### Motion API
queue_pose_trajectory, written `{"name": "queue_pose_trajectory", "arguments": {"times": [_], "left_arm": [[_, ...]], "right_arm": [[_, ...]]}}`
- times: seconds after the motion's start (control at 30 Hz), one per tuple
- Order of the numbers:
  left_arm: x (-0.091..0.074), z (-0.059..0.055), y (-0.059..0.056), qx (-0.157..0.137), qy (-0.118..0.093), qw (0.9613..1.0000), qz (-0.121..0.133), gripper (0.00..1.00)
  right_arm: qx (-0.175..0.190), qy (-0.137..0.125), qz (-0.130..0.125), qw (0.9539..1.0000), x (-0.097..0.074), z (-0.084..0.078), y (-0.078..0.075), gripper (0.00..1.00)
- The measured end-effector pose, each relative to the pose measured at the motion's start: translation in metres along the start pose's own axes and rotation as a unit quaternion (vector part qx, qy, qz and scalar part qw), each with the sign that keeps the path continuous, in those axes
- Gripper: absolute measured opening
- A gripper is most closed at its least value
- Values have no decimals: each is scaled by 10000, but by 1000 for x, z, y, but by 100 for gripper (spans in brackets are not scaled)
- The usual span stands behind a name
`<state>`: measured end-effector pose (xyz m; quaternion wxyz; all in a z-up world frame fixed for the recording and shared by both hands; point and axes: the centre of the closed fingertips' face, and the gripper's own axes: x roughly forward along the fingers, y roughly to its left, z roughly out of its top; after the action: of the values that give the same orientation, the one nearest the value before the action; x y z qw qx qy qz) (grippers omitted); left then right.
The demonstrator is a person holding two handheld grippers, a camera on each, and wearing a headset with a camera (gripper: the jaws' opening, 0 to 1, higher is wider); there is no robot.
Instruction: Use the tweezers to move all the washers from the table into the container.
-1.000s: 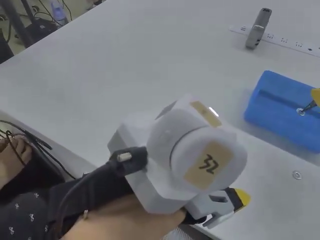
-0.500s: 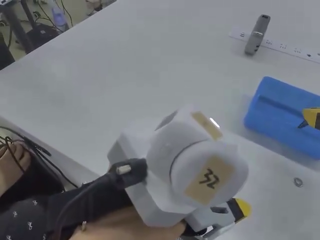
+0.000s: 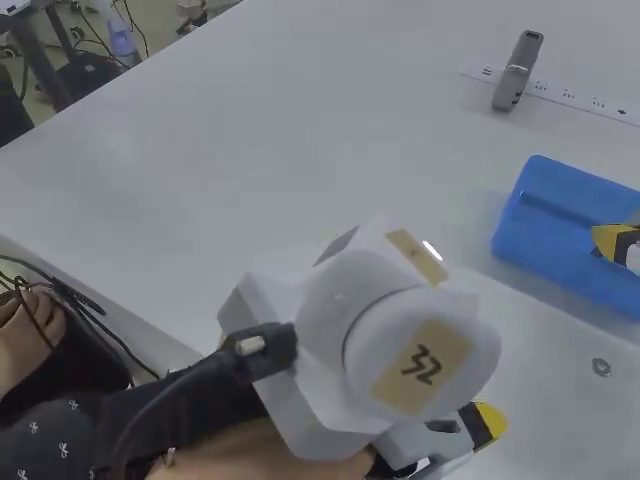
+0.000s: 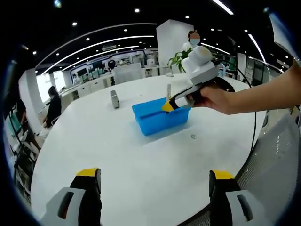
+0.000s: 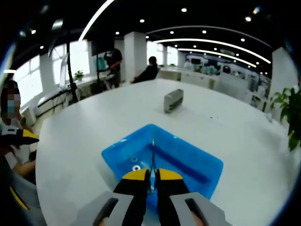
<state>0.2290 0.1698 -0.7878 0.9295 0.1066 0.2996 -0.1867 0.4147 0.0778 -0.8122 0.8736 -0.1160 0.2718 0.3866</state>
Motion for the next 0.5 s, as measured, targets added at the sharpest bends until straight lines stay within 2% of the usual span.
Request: {"name": "queue_pose_trajectory", "arguments": {"times": [0.1, 0.37, 0.5], "left_arm": [[0, 0, -1, 15, 25, 10000, 3, 98], [0, -1, -1, 39, 63, 10000, 0, 98], [0, -1, 0, 13, 71, 10000, 9, 97]], "right_arm": [[11, 69, 11, 10000, 3, -7, 0, 3], [91, 5, 26, 10000, 3, -4, 1, 4], [97, -101, 1, 9999, -1, 4, -1, 4]]}}
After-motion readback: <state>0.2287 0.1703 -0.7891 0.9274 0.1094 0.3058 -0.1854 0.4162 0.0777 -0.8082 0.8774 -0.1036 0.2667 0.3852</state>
